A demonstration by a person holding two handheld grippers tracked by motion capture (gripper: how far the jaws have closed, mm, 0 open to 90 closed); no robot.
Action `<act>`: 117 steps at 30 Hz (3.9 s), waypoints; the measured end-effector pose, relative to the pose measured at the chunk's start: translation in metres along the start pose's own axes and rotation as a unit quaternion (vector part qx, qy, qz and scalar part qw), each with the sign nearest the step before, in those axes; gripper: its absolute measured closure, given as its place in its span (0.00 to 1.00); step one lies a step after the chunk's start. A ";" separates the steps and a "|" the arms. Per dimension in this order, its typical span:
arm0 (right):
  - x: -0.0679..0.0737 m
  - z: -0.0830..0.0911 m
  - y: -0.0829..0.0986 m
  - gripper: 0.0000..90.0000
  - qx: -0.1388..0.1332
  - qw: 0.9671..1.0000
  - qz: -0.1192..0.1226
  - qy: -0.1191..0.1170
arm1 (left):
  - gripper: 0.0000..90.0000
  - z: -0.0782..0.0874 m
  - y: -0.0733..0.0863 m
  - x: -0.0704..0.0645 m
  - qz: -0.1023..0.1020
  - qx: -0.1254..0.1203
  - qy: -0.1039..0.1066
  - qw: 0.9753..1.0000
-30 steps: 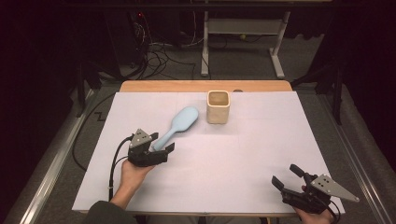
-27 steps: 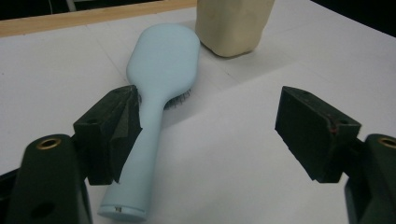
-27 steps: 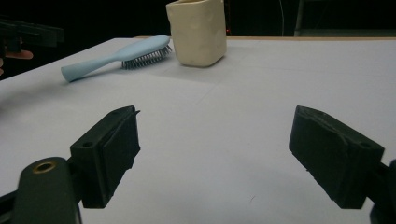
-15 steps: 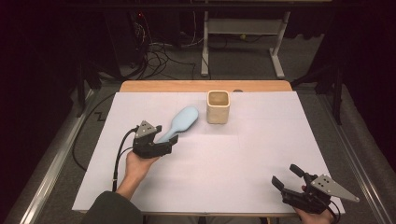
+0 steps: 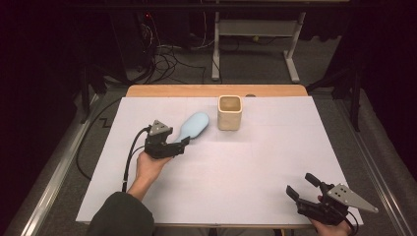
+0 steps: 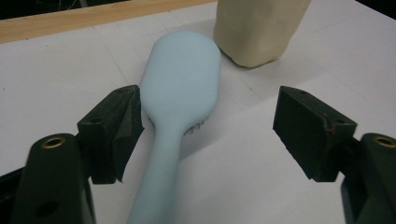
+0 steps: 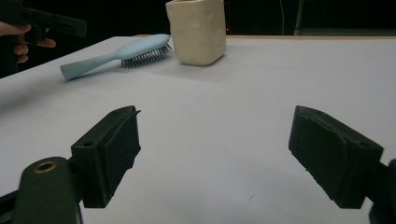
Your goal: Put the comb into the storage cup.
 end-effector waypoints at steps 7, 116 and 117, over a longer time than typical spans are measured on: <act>0.000 0.000 0.000 0.19 0.001 1.000 0.001 0.000 | 0.31 -0.008 -0.011 0.002 0.004 0.020 -0.003 1.000; -0.001 -0.004 0.001 0.20 0.014 1.000 0.008 -0.003 | 0.77 -0.060 -0.018 0.020 -0.038 0.249 -0.004 0.968; -0.001 -0.004 0.001 0.20 0.014 1.000 0.008 -0.003 | 0.77 -0.059 -0.018 0.020 -0.038 0.248 -0.004 0.968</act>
Point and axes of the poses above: each handheld gripper's, and its own axes: z roughly backward along the jaws, y roughly out of its underside, x roughly to its left, the point moved 1 cm from there along -z, roughly forward along the jaws, and after that the axes turned 10 degrees about -y, right-handed, at the moved point
